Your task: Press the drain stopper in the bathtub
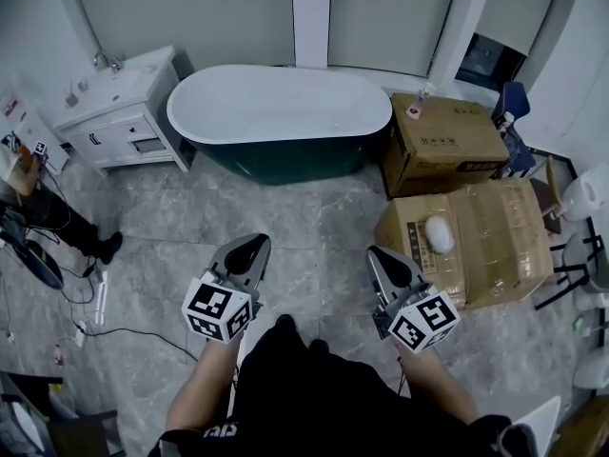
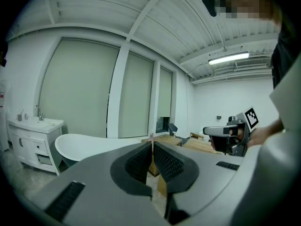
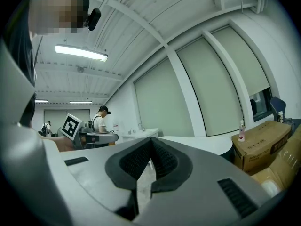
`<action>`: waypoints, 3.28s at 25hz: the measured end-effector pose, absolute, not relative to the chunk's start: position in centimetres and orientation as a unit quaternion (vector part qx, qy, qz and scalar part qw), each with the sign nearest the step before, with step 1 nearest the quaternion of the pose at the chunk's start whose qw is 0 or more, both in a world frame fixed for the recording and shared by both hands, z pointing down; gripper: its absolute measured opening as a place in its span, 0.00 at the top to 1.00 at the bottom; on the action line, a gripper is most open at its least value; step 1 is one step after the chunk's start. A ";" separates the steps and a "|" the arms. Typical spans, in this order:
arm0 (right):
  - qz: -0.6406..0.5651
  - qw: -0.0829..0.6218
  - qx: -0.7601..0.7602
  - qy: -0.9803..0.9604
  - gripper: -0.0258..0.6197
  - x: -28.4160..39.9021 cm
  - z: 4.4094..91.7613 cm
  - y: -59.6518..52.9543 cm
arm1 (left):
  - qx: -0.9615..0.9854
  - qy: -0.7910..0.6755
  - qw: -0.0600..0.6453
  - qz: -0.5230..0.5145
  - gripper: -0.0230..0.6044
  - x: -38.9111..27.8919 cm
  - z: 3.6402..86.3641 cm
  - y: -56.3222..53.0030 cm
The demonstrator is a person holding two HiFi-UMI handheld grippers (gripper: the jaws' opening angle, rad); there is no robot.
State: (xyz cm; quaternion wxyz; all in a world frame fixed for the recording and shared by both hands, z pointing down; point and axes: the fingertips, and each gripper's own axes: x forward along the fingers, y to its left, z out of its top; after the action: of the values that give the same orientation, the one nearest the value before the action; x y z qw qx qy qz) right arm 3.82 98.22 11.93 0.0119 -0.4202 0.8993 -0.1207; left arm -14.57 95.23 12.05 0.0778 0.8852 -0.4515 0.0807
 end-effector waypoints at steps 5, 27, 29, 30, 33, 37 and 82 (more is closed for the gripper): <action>-0.133 0.006 -0.432 0.892 0.94 5.1 12.9 96.0 | 0.893 -0.436 0.081 0.078 0.92 -12.6 12.6 92.9; -0.186 -0.028 -0.466 0.865 0.94 -0.1 16.8 70.7 | 0.918 -0.369 0.107 0.093 0.92 -14.5 15.7 66.9; -0.187 -0.022 -0.467 0.864 0.94 -1.3 16.7 68.8 | 0.920 -0.366 0.108 0.095 0.92 -15.4 15.6 64.9; -0.186 -0.018 -0.468 0.864 0.94 -1.8 16.6 68.0 | 0.921 -0.362 0.105 0.097 0.92 -15.7 15.5 64.0; -0.191 -0.008 -0.467 0.864 0.94 -2.6 17.1 65.8 | 0.927 -0.349 0.089 0.108 0.92 -16.0 14.9 61.5; -0.209 -0.010 -0.471 0.857 0.94 -3.3 18.0 64.3 | 0.929 -0.345 0.084 0.109 0.92 -16.3 14.2 58.9; -0.290 -0.017 -0.409 0.865 0.94 13.6 22.8 23.7 | 0.903 -0.390 0.126 0.130 0.92 2.3 17.9 18.2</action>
State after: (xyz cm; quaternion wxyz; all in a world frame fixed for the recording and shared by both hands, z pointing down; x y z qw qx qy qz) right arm 13.56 23.70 22.76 -0.0172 -0.4095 0.8648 -0.2900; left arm 2.25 18.17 17.86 0.1260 0.9031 -0.3896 0.1298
